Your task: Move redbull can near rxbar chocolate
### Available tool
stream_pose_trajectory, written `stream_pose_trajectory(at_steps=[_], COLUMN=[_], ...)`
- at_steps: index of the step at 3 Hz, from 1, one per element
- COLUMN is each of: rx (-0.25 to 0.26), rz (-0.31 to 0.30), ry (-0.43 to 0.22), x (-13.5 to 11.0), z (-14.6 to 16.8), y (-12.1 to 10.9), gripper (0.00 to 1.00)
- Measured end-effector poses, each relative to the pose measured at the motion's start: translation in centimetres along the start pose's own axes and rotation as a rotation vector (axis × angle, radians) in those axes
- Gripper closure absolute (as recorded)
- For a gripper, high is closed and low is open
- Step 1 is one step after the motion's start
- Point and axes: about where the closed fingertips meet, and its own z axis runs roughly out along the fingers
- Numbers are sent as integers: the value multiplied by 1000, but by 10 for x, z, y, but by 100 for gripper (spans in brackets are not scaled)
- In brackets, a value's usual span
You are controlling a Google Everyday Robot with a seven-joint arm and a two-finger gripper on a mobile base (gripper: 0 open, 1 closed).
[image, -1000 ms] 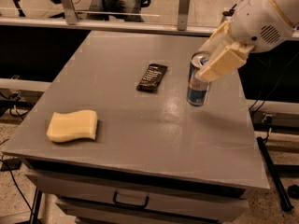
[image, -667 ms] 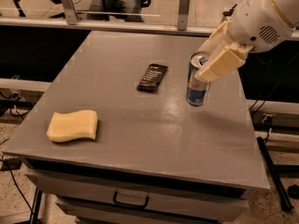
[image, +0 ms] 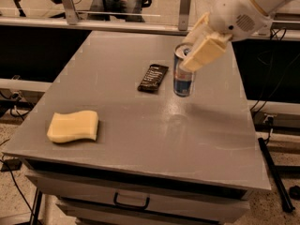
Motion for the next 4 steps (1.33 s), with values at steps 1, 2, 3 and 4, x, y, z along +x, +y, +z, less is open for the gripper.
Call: stream_pose_trajectory(at_steps=[1, 2, 3, 4], rx=[-11, -21, -41, -54], rz=[-9, 20, 87, 127], ry=[-2, -22, -67, -85], x=[-11, -11, -7, -4], z=[15, 28, 47, 57], y=[-26, -50, -73, -81], gripper=[100, 100, 100, 100])
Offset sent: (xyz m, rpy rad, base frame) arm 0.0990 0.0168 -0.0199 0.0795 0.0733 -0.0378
